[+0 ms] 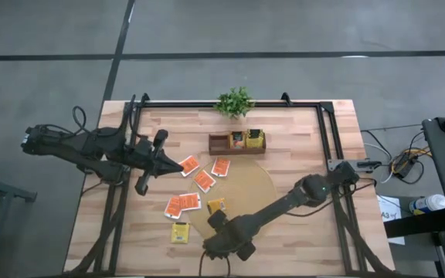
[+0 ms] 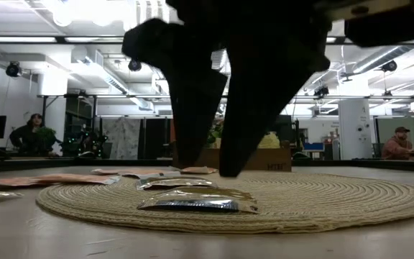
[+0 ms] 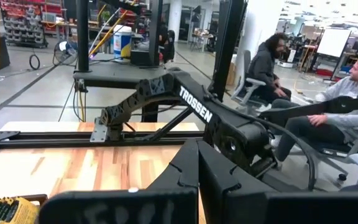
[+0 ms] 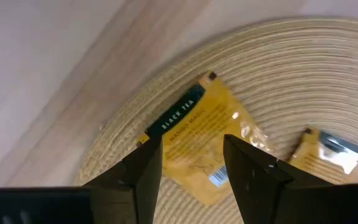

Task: Pick & Place Tea
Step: Put the orange tea bag into the middle section of the wooden organizer

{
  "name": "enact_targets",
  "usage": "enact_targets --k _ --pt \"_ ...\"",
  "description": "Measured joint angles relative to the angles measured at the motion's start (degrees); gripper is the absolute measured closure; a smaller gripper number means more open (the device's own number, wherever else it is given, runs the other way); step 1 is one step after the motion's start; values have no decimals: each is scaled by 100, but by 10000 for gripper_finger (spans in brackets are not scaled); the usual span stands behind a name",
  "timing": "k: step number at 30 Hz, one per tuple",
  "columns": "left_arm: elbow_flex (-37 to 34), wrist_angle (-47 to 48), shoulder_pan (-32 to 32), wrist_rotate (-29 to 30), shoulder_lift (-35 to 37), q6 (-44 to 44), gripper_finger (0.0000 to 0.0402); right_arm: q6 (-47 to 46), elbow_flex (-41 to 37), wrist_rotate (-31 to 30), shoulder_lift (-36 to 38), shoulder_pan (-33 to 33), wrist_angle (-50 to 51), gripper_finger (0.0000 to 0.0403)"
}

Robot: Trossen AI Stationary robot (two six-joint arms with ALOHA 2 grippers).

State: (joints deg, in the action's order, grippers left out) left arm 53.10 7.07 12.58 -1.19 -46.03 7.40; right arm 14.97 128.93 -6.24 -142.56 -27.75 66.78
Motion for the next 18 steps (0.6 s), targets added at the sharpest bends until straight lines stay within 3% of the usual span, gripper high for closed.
enact_targets --k 10,18 --pt "0 8 0 0 93 -4 401 -109 -10 633 -71 3 57 234" --pt "0 42 0 -2 97 20 401 -49 -404 624 -39 9 -104 234"
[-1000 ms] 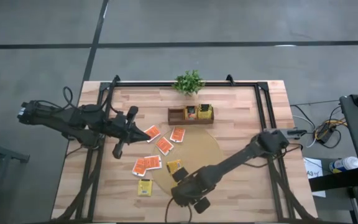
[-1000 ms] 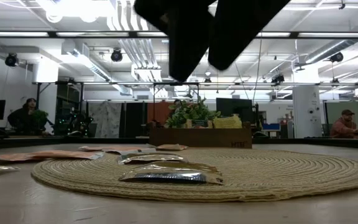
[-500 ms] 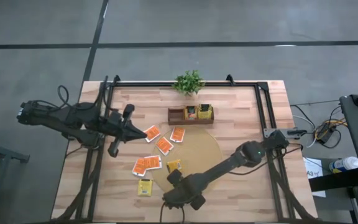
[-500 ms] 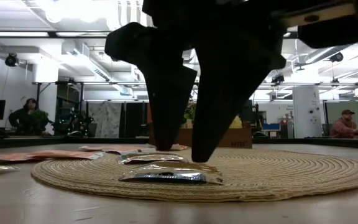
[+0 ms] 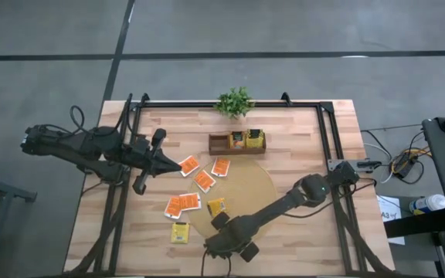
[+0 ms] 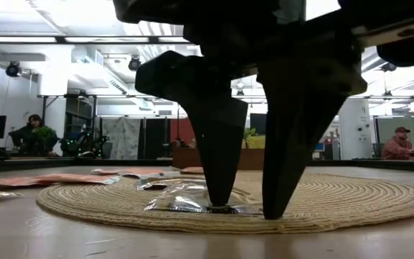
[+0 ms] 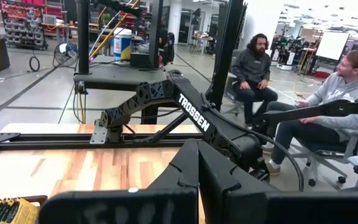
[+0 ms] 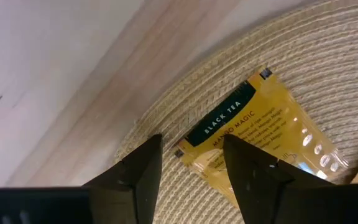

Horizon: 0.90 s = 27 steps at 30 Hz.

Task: Pick & Place Tea
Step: Put the orange tea bag into the middle section of the wooden organizer

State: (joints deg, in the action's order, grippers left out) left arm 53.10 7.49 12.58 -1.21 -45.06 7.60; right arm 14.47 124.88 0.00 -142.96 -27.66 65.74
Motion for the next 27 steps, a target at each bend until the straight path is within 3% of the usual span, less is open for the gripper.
enact_targets --k 17,27 --pt "0 -11 0 0 0 83 402 -229 -111 -15 14 187 -164 247" --pt "0 -11 0 0 0 81 402 -212 -178 -6 26 265 -137 379"
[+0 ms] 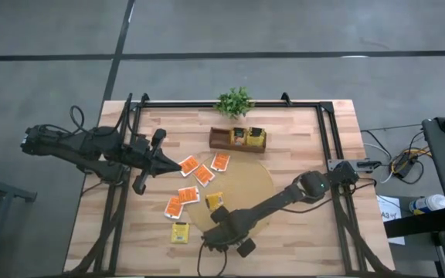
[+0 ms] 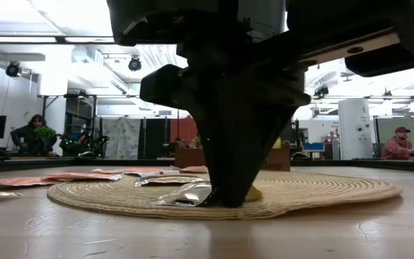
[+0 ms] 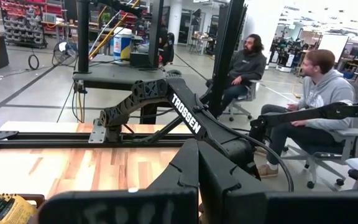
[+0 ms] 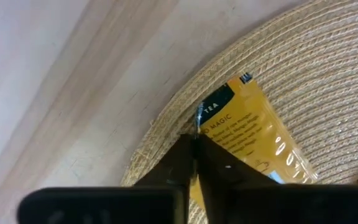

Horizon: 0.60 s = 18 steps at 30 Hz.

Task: Pick & Place Tea
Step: Put the orange tea bag into the middle section of the wooden organizer

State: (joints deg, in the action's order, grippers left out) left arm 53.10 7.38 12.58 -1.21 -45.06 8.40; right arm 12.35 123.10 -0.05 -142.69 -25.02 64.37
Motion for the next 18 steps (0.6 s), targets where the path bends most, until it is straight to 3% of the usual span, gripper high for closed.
enact_targets --k 11,18 --pt "0 -2 0 0 -2 0 401 -297 533 -28 39 31 528 395" --pt "0 -13 0 0 7 132 401 -1292 1138 -7 788 76 733 395"
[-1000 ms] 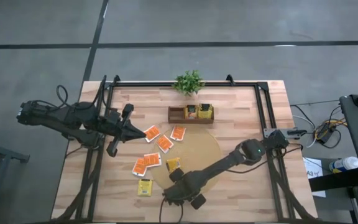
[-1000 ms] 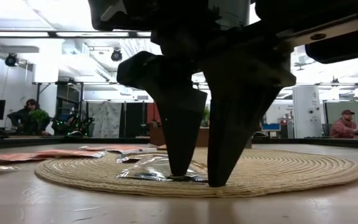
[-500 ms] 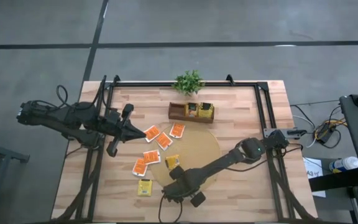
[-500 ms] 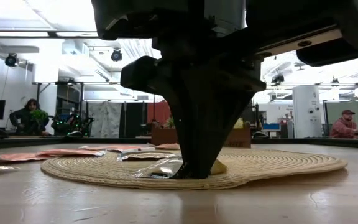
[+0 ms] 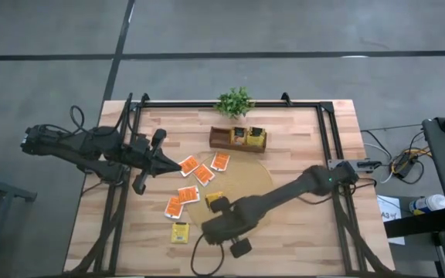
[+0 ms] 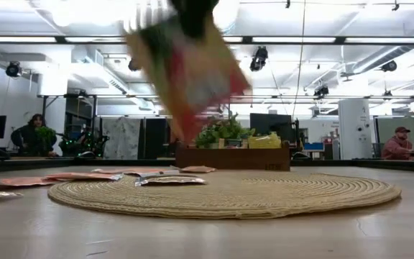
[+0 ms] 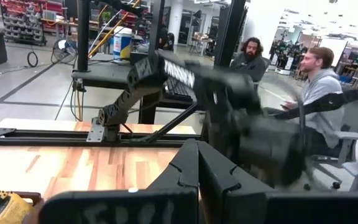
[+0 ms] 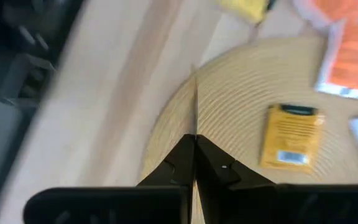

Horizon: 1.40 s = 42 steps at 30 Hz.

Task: Pick & Place Tea
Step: Put the orange tea bag into the middle section of the wooden organizer

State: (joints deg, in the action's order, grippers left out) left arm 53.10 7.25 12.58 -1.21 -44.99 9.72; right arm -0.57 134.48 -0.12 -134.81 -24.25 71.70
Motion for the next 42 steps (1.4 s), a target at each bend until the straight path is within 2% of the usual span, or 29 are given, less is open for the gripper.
enact_targets --k 7,12,17,22,26,31,42 --pt "0 -271 0 0 15 377 401 -1087 19 -31 1273 92 -86 395" --pt "0 -538 -2 0 11 406 398 -1551 11 -580 1956 170 -284 395" --pt "0 -1040 0 -2 -28 250 358 -1645 11 -1132 2436 270 -454 395" --pt "0 -1130 0 -21 -140 104 300 -1662 11 -1248 2633 433 -616 395" --pt "0 -1136 0 -310 -373 100 275 -1629 11 -1229 2663 640 -912 395" --pt "0 -1341 0 -562 -694 94 271 -1590 8 -1161 2632 851 -1066 395" --pt "0 -1469 4 -502 -1075 -96 271 -1527 8 -1139 2632 1073 -1253 395"
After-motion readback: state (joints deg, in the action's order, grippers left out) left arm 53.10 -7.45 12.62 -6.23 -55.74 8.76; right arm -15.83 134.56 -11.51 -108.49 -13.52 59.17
